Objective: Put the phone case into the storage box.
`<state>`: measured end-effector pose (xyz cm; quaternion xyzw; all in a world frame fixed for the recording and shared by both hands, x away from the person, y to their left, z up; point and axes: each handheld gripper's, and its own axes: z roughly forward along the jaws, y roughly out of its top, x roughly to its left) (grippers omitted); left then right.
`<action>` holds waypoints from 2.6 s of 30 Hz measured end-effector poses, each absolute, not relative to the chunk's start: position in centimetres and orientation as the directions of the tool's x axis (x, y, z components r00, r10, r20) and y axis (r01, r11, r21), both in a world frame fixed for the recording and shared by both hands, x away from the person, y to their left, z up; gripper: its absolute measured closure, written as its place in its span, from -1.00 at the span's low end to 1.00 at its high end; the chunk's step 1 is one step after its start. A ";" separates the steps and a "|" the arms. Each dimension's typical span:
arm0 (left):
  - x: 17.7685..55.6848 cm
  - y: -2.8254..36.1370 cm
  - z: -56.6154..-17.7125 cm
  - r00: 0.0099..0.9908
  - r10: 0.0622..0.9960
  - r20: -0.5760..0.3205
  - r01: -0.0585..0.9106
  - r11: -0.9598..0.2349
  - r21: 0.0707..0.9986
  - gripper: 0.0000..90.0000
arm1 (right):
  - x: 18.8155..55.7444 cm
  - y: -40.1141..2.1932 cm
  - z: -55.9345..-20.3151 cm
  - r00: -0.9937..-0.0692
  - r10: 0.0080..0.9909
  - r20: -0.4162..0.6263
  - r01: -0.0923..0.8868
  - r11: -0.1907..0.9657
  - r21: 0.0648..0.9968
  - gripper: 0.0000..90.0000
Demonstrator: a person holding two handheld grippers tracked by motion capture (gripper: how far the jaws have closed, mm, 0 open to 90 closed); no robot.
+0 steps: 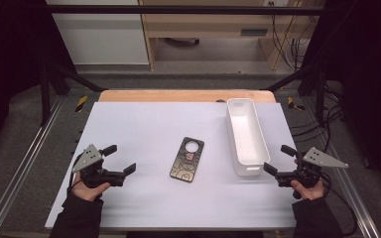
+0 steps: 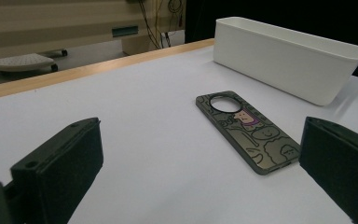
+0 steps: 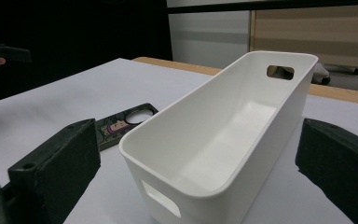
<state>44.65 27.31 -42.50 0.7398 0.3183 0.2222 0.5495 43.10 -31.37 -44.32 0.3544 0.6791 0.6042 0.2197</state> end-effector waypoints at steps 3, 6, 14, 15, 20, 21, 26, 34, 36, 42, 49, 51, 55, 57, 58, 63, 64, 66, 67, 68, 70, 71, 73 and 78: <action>44.7 27.2 -42.5 0.698 0.716 -0.021 0.229 -0.195 0.954 -1.00 | 43.1 -31.4 -44.3 -0.653 0.747 0.126 0.220 0.028 0.975 -0.99; 44.6 27.1 -42.4 0.698 0.716 -0.018 0.228 -0.198 0.953 -1.00 | 43.1 -31.4 -44.3 -0.657 0.743 0.127 0.219 0.027 0.975 -0.99; 44.5 26.8 -41.9 0.699 0.715 -0.009 0.224 -0.207 0.952 -1.00 | 43.0 -31.2 -44.3 -0.665 0.738 0.114 0.215 0.043 0.976 -0.99; 44.5 26.7 -41.8 0.699 0.715 -0.009 0.224 -0.206 0.953 -1.00 | 43.0 -31.1 -44.3 -0.667 0.737 0.114 0.214 0.043 0.976 -0.99; 44.4 26.0 -41.4 0.704 0.711 -0.008 0.225 -0.212 0.951 -1.00 | 43.0 -31.1 -44.3 -0.670 0.734 0.110 0.212 0.048 0.976 -0.99; 44.4 26.0 -41.4 0.704 0.711 -0.008 0.225 -0.212 0.951 -1.00 | 43.0 -31.1 -44.2 -0.670 0.734 0.111 0.213 0.047 0.976 -0.99; 44.2 25.1 -40.8 0.711 0.703 -0.008 0.223 -0.214 0.951 -1.00 | 43.0 -31.1 -44.2 -0.670 0.734 0.108 0.209 0.047 0.977 -0.99; 44.2 24.3 -40.1 0.700 0.714 -0.010 0.233 -0.216 0.948 -1.00 | 43.0 -31.1 -44.2 -0.668 0.736 0.107 0.211 0.051 0.976 -0.99; 44.2 24.1 -39.9 0.700 0.714 -0.012 0.237 -0.217 0.947 -1.00 | 43.0 -31.1 -44.2 -0.667 0.737 0.106 0.211 0.051 0.976 -0.99; 44.4 23.2 -39.5 0.699 0.715 -0.002 0.244 -0.235 0.941 -1.00 | 43.0 -31.1 -44.2 -0.666 0.739 0.105 0.211 0.051 0.976 -0.99; 44.6 22.0 -39.2 0.710 0.704 0.005 0.244 -0.253 0.936 -1.00 | 43.0 -31.0 -44.2 -0.667 0.738 0.106 0.210 0.050 0.976 -0.99; 44.7 21.6 -39.1 0.714 0.700 0.007 0.243 -0.257 0.935 -1.00 | 43.0 -31.0 -44.2 -0.667 0.738 0.102 0.208 0.053 0.977 -0.99; 45.2 20.6 -38.9 0.722 0.692 0.007 0.245 -0.265 0.932 -1.00 | 43.0 -31.0 -44.2 -0.667 0.738 0.104 0.210 0.051 0.976 -0.99; 45.4 20.1 -38.9 0.727 0.686 0.007 0.246 -0.271 0.931 -1.00 | 43.0 -31.0 -44.2 -0.668 0.737 0.104 0.209 0.052 0.976 -0.99; 45.5 19.8 -38.9 0.729 0.684 0.009 0.248 -0.277 0.928 -1.00 | 43.0 -31.0 -44.2 -0.668 0.737 0.104 0.209 0.052 0.976 -0.99; 46.1 18.4 -38.9 0.734 0.679 0.007 0.261 -0.292 0.920 -1.00 | 43.0 -31.0 -44.2 -0.668 0.737 0.104 0.209 0.052 0.977 -0.99; 46.3 18.2 -38.9 0.735 0.678 0.009 0.264 -0.298 0.917 -1.00 | 43.0 -31.0 -44.2 -0.668 0.737 0.101 0.208 0.054 0.977 -0.99; 46.5 17.8 -38.9 0.735 0.678 0.009 0.268 -0.303 0.915 -1.00 | 43.0 -31.0 -44.2 -0.668 0.737 0.101 0.208 0.054 0.977 -0.99; 46.6 17.6 -38.9 0.735 0.678 0.008 0.272 -0.306 0.912 -1.00 | 43.0 -31.0 -44.2 -0.668 0.737 0.100 0.207 0.055 0.977 -0.99; 46.8 17.3 -38.9 0.735 0.678 0.009 0.273 -0.308 0.911 -1.00 | 43.0 -31.0 -44.2 -0.668 0.737 0.100 0.207 0.055 0.977 -0.99; 47.0 16.9 -38.9 0.737 0.676 0.006 0.276 -0.310 0.910 -1.00 | 43.0 -31.0 -44.2 -0.669 0.737 0.100 0.208 0.056 0.977 -0.99; 47.2 16.7 -38.9 0.737 0.676 0.006 0.278 -0.311 0.909 -1.00 | 43.0 -30.9 -44.2 -0.668 0.737 0.101 0.206 0.053 0.977 -0.99; 47.4 16.3 -38.9 0.738 0.675 0.007 0.280 -0.316 0.906 -1.00 | 43.0 -31.0 -44.2 -0.668 0.737 0.099 0.206 0.056 0.977 -0.99; 48.1 15.3 -38.9 0.742 0.671 0.013 0.285 -0.332 0.899 -1.00 | 43.0 -31.0 -44.2 -0.668 0.738 0.099 0.206 0.055 0.977 -0.99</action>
